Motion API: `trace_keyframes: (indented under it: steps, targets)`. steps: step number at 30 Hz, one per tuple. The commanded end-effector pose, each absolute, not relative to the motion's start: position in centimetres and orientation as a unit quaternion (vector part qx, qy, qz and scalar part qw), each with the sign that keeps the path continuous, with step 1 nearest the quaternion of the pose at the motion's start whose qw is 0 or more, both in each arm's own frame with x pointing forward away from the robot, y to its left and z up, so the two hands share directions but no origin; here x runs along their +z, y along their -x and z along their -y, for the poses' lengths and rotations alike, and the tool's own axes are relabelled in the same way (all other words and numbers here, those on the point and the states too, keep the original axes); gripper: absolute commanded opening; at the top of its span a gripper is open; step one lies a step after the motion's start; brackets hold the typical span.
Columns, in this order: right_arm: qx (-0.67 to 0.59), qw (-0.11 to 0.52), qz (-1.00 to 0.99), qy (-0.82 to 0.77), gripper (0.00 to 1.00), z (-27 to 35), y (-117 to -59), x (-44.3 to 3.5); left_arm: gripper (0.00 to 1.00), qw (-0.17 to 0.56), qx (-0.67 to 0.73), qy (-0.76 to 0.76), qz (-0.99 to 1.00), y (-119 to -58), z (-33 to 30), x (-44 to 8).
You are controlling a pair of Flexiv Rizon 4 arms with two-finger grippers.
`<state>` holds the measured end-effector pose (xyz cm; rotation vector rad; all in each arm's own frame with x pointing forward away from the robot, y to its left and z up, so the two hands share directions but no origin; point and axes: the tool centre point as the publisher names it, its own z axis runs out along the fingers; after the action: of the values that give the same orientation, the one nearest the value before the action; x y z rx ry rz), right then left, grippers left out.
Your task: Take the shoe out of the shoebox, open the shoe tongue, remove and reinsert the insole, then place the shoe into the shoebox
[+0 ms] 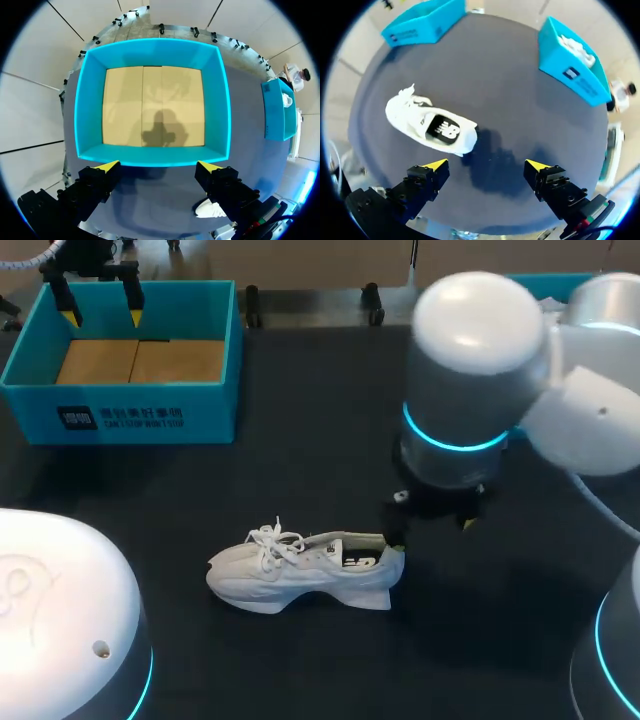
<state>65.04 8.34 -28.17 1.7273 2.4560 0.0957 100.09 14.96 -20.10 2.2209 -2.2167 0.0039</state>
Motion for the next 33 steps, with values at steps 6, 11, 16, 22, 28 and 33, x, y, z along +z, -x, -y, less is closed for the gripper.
trace_keyframes:
  steps: [6, 11, 16, 22, 28, 33]
  targets:
    - [0.223, -0.126, -0.923, -0.288, 1.0, -6.7, -64.8, -28.8, 1.0, 0.001, 0.0, -0.708, 0.707, -100.1, -15.0, -20.1]
    - [0.269, -0.113, -0.944, -0.152, 1.0, -7.3, -65.1, -28.0, 1.0, 0.001, 0.0, -0.708, 0.707, -100.1, -15.0, -20.1]
    - [0.372, -0.079, -0.925, -0.016, 1.0, -6.2, -66.0, -28.3, 1.0, 0.001, 0.0, -0.708, 0.707, -100.1, -15.0, -20.1]
    - [0.426, -0.091, -0.897, 0.079, 1.0, -5.9, -65.7, -28.7, 1.0, 0.001, 0.0, -0.708, 0.707, -100.1, -15.0, -20.1]
    - [0.426, -0.091, -0.897, 0.079, 1.0, -5.9, -65.7, -28.7, 1.0, 0.001, 0.0, -0.708, 0.707, -100.1, -15.0, -20.1]
    - [0.426, -0.091, -0.897, 0.079, 1.0, -5.9, -65.7, -28.7, 1.0, 0.001, 0.0, -0.708, 0.707, -100.1, -15.0, -20.1]
